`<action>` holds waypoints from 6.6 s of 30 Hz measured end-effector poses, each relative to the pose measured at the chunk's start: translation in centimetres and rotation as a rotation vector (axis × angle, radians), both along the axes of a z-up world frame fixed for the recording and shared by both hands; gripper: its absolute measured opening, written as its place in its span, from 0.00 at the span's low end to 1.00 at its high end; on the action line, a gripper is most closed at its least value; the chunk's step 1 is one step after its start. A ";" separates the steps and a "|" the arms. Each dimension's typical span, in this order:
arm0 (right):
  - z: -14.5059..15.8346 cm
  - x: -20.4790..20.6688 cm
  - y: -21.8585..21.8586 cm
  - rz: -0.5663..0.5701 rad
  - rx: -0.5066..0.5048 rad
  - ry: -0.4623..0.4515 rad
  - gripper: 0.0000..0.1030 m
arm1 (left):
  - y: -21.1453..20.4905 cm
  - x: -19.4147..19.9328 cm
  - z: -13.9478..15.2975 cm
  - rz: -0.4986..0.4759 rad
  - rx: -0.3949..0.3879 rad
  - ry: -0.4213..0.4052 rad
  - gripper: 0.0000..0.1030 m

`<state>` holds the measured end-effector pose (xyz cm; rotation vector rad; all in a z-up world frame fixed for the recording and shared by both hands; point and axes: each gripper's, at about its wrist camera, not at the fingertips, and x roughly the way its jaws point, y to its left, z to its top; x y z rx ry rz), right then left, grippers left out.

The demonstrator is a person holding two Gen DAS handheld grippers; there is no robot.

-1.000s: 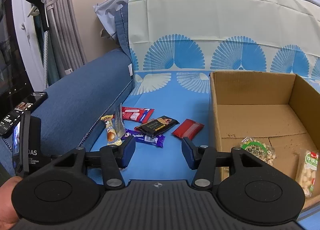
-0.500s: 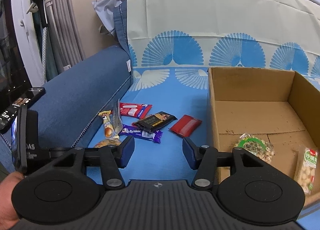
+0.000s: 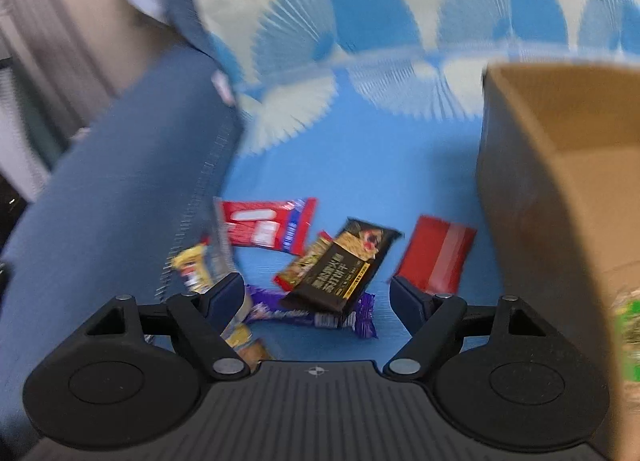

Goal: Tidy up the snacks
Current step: 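Grasp the dark biscuit pack with the right gripper, then grasp the clear cracker bag with the left gripper while the right holds the biscuit pack, then carry the cracker bag and biscuit pack toward the cardboard box with both grippers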

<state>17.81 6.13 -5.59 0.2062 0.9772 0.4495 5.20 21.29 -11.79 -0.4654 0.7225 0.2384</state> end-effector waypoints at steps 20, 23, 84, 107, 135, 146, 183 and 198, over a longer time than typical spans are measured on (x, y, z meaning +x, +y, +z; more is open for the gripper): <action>-1.8 -1.5 -2.0 0.060 -0.086 -0.001 0.40 | -0.1 0.3 -0.2 -0.010 0.006 0.020 0.50; 0.1 -4.8 -4.3 0.116 -0.070 -0.033 0.40 | -0.1 0.2 -0.1 -0.010 0.003 0.020 0.41; -4.7 -18.7 -8.0 0.359 -0.243 -0.166 0.40 | -3.5 1.2 -0.5 -0.213 -0.041 0.002 0.49; -3.0 -19.5 -9.0 0.308 -0.199 -0.248 0.40 | -3.0 -0.8 1.3 -0.196 -0.031 -0.099 0.43; -1.3 -19.9 -9.6 0.277 -0.148 -0.343 0.40 | -2.9 -0.7 1.3 -0.202 -0.008 -0.088 0.43; 1.2 -20.2 -10.3 0.263 -0.095 -0.450 0.40 | -3.0 -1.3 1.6 -0.185 0.002 -0.092 0.43; 5.3 -16.1 -19.2 -0.004 0.063 -0.594 0.40 | -6.0 0.5 3.7 -0.125 0.091 -0.123 0.43; 4.6 -13.7 -22.9 -0.196 0.037 -0.537 0.40 | -13.6 4.1 11.2 -0.224 0.079 -0.247 0.43</action>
